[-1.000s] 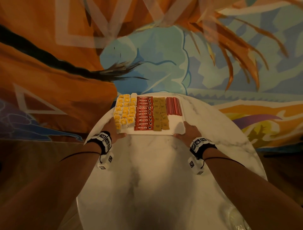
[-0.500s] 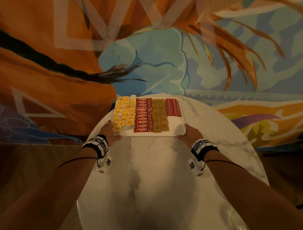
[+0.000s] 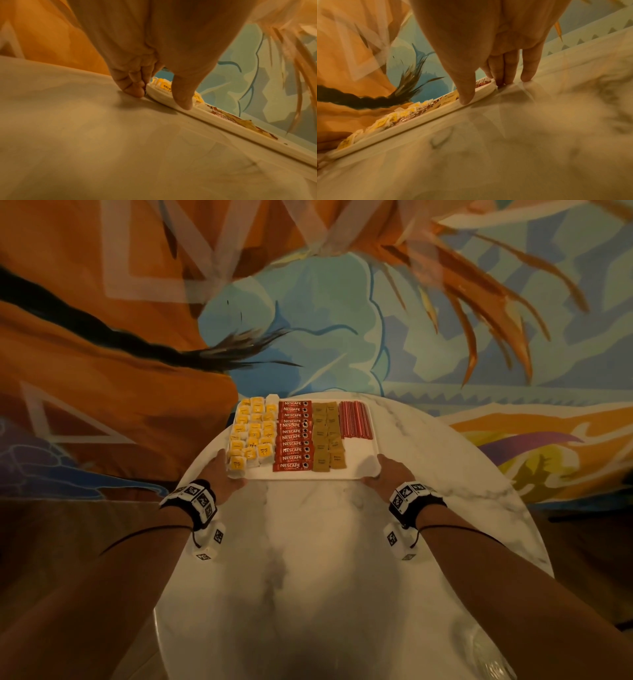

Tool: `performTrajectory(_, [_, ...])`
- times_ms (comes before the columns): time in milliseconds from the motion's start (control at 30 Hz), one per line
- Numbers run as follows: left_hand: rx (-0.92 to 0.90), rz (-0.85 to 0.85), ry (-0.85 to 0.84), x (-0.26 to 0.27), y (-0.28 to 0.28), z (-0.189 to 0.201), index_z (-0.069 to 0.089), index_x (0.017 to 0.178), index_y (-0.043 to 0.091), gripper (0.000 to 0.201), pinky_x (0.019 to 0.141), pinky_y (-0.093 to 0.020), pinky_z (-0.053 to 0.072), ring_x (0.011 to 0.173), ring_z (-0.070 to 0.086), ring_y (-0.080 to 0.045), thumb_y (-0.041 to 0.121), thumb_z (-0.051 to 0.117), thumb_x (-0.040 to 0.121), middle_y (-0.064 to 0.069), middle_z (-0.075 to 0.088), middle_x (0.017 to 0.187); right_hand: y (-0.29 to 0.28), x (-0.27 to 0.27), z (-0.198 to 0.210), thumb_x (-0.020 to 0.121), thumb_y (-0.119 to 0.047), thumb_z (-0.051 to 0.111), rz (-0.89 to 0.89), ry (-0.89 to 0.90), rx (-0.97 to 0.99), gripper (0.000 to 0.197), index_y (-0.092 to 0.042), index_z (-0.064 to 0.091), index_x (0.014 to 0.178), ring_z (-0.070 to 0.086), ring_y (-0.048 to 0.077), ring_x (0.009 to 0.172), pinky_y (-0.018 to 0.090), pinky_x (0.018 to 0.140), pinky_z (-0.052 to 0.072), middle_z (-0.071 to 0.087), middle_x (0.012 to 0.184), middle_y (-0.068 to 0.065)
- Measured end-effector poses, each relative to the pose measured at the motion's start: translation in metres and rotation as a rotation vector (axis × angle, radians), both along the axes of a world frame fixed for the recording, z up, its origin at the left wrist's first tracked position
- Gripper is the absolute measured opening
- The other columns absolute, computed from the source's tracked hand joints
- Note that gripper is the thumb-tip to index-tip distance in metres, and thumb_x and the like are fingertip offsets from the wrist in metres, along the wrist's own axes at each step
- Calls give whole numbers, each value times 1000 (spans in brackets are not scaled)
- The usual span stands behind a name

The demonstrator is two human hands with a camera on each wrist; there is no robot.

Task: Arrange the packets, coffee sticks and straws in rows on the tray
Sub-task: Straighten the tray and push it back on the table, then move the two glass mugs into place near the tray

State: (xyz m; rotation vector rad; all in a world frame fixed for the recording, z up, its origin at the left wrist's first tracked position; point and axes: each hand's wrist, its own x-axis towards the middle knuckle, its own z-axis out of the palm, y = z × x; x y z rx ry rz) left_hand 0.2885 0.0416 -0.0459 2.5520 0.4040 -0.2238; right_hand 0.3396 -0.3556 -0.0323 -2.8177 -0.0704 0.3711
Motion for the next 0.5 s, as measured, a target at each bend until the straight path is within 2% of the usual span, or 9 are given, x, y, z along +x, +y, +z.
performTrajectory(100, [-28,66,35,-4,-3,5,26,151,3,95,109,-42,37,137,43,-35,40,78,81,-18,39,153,0,1,11,83,-55,67,6,47,-8,65,-14,50,131,60,31,114,36,91,48,61,129,10])
performTrajectory(167, [-52,124,52,-7,-4,4,19,154,0,102,110,-42,36,139,40,-36,46,76,82,-20,35,156,-2,3,25,85,-57,65,21,95,-41,70,-11,49,135,56,31,121,37,97,46,57,136,11])
performTrajectory(267, [-103,177,78,-19,-13,1,27,151,3,100,105,-44,42,132,49,-37,53,75,79,-18,46,149,-14,3,58,88,-61,59,71,136,-26,82,-8,39,148,43,28,138,38,114,34,44,152,10])
performTrajectory(367, [-113,163,44,-36,-25,-7,46,138,17,101,97,-47,50,119,58,-32,76,72,61,-11,58,136,-32,-10,108,88,-61,60,117,98,38,77,-13,44,146,48,22,133,33,111,35,52,145,4])
performTrajectory(400, [-108,160,20,-43,-34,-2,49,134,19,99,95,-45,51,116,60,-31,77,70,57,-10,60,133,-39,-17,125,88,-60,61,133,86,64,74,-14,47,144,52,21,129,32,109,37,56,141,2])
performTrajectory(433, [-115,172,-20,-49,-45,6,50,134,19,93,97,-45,50,117,59,-31,71,71,59,-10,59,133,-47,-25,142,88,-60,62,151,76,89,72,-15,49,143,55,19,124,31,106,39,59,137,1])
performTrajectory(500, [-111,185,-67,-62,-74,26,45,141,15,87,105,-46,44,127,52,-32,55,75,70,-13,51,143,-65,-40,167,86,-61,63,186,48,124,69,-20,52,139,58,15,115,29,101,42,63,129,-4])
